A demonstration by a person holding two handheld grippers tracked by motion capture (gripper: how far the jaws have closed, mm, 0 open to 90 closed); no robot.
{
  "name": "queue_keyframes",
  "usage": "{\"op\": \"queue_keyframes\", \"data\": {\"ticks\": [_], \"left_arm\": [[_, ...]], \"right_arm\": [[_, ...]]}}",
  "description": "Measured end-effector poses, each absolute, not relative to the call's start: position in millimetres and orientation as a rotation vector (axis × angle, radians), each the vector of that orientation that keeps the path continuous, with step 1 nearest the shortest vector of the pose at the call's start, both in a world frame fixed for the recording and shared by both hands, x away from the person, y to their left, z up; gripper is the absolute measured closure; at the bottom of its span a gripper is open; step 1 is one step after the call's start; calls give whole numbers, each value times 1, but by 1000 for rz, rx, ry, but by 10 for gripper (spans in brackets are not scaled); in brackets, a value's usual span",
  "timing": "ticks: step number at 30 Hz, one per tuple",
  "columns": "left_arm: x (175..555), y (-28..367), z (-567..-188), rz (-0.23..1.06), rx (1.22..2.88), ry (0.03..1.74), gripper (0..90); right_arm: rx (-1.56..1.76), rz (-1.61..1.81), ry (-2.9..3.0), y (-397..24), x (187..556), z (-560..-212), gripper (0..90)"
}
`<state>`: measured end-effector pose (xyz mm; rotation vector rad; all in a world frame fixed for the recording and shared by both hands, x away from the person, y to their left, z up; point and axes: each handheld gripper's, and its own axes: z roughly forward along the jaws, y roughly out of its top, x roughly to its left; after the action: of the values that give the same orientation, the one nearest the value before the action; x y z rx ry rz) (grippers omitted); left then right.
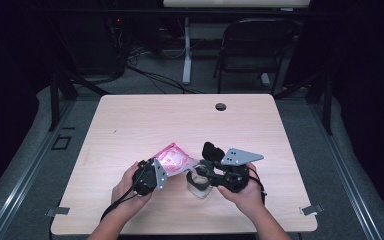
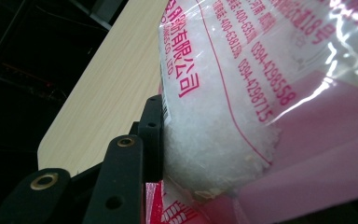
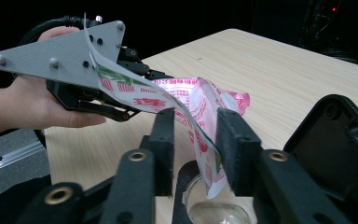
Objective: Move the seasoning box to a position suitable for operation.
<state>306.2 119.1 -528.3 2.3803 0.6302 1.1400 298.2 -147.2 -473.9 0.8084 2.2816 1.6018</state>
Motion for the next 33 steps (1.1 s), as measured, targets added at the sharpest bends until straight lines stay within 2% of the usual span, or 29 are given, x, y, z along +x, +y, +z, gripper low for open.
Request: {"op": "queue_keyframes", "data": {"ticks": [3, 10, 33], "left_arm": [[306, 118, -528, 1157, 2378, 623, 643], [307, 115, -526, 1168, 2356, 635, 648], [303, 113, -530, 1272, 2311, 618, 653]], "right_arm": [[822, 1603, 2286, -149, 299, -475, 785], [854, 1597, 2302, -154, 303, -479, 897], [853, 1544, 2327, -155, 302, -486, 900]]}}
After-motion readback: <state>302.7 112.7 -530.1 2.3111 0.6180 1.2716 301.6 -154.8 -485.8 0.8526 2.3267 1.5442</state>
